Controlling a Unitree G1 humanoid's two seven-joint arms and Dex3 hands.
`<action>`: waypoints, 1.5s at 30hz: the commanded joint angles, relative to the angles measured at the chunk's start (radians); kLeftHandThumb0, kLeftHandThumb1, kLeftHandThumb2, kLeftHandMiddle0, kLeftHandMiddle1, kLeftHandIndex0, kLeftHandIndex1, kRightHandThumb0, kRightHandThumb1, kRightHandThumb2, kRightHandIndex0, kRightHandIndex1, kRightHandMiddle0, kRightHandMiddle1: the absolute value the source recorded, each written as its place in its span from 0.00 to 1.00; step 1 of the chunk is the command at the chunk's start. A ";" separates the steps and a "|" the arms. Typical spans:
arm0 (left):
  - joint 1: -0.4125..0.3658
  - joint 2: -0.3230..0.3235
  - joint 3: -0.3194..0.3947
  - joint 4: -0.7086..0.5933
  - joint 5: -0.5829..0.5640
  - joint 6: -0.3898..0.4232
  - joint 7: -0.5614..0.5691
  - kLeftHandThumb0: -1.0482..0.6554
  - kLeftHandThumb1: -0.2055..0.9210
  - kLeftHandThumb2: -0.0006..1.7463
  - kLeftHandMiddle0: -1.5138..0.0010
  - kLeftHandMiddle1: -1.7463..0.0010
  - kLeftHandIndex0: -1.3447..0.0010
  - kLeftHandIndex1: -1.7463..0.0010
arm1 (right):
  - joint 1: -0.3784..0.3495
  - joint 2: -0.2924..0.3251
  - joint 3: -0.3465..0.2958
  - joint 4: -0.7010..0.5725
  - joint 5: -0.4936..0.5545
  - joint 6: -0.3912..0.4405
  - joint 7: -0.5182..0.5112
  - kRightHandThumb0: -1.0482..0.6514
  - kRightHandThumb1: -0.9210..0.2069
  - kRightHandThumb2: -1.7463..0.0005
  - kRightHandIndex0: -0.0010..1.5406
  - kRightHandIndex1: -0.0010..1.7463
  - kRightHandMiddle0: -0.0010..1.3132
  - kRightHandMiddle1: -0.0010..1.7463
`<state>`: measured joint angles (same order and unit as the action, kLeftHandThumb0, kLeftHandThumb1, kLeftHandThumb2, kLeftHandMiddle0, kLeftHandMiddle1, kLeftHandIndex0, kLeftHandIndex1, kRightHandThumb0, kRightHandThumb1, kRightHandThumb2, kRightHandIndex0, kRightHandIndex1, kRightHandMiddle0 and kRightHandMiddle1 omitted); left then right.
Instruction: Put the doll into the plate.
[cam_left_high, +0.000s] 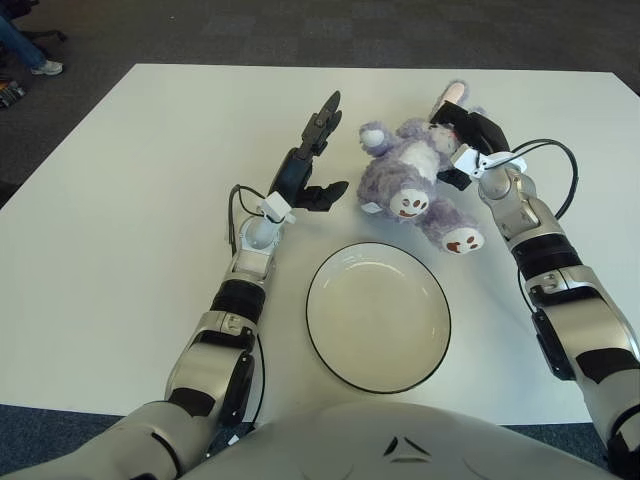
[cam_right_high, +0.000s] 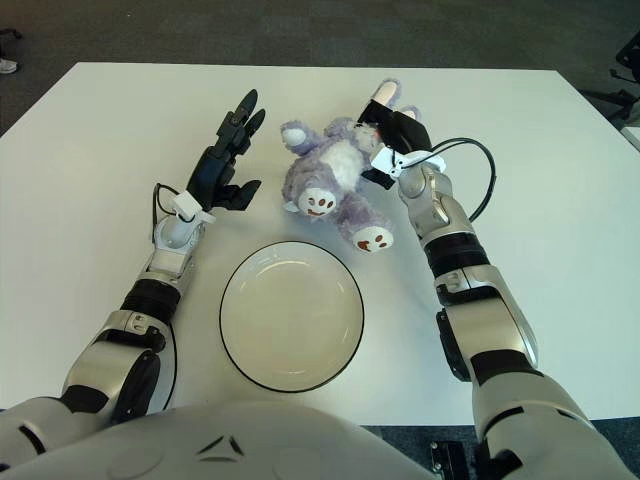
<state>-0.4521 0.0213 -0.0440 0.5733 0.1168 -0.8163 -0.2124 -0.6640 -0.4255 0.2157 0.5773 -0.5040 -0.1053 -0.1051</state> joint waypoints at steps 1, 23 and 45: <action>-0.033 0.018 -0.002 0.015 0.023 0.026 0.033 0.05 0.96 0.20 0.89 0.96 1.00 0.94 | 0.005 -0.026 -0.017 -0.022 -0.020 0.007 -0.028 0.62 0.94 0.06 0.68 0.69 0.66 1.00; -0.189 0.068 0.000 0.312 0.044 -0.006 0.124 0.05 0.97 0.19 0.89 0.95 1.00 0.90 | 0.050 -0.053 -0.080 -0.192 -0.029 0.059 -0.041 0.61 0.88 0.10 0.66 0.68 0.63 1.00; -0.208 0.054 -0.001 0.296 -0.050 0.246 -0.005 0.48 0.60 0.66 0.88 0.77 1.00 0.81 | 0.123 -0.078 -0.119 -0.432 -0.020 0.076 0.045 0.61 0.88 0.10 0.65 0.68 0.63 1.00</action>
<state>-0.6351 0.0756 -0.0437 0.8646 0.0756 -0.5880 -0.2020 -0.5560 -0.4891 0.1137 0.1907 -0.5281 -0.0263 -0.0715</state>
